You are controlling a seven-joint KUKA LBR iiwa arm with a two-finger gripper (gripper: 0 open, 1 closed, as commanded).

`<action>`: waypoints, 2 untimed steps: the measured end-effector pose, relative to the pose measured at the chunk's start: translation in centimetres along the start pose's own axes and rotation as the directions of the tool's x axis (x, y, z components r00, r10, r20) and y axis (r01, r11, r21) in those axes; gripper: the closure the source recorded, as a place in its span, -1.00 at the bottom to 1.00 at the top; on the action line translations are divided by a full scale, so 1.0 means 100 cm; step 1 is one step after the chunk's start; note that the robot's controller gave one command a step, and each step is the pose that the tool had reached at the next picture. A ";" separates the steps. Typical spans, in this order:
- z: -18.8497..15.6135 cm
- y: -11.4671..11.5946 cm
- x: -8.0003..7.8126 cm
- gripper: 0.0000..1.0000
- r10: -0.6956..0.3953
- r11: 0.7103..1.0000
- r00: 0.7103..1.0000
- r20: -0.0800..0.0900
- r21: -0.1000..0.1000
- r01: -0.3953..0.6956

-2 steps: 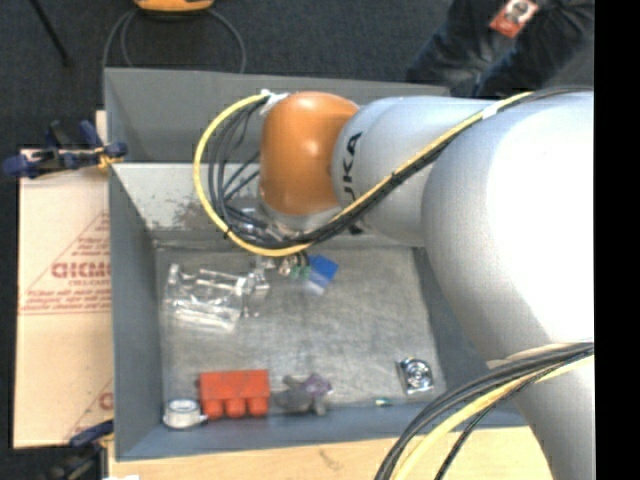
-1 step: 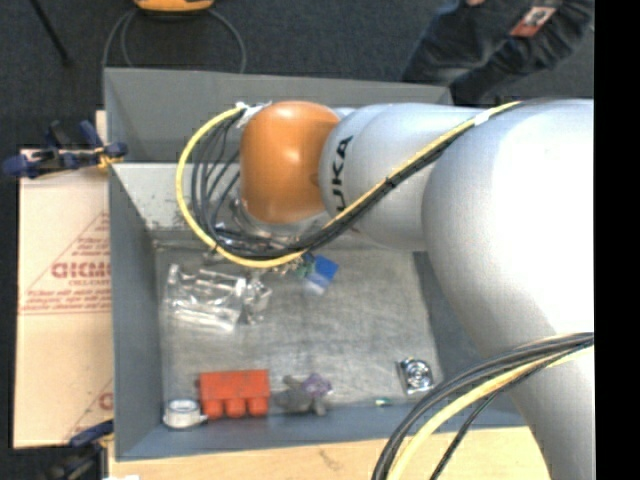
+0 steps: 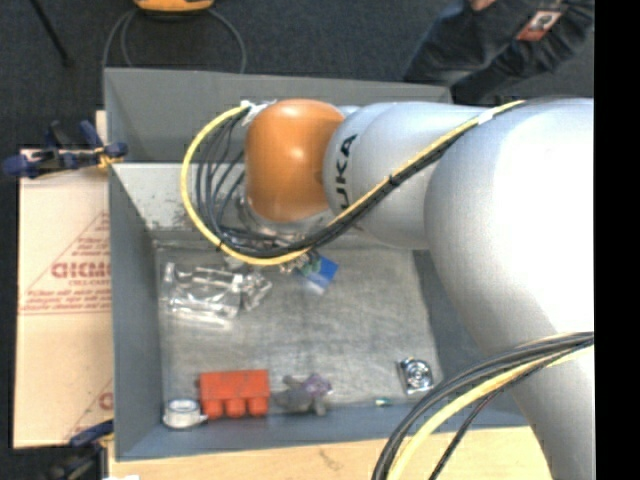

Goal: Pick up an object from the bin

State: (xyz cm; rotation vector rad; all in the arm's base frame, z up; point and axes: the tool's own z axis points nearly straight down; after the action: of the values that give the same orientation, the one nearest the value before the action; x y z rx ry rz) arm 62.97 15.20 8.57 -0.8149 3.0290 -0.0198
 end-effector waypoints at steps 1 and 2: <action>-0.100 0.021 -0.006 1.00 -0.065 0.998 0.998 0.012 -0.008 0.065; -0.095 0.022 -0.004 -1.00 -0.064 0.998 0.998 0.004 -0.012 0.064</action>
Offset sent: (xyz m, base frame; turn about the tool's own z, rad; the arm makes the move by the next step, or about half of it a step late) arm -0.0098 0.0234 0.0933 -0.0693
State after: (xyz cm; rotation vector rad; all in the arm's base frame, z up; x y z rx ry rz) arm 62.14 17.44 18.01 -0.9117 3.0015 0.0006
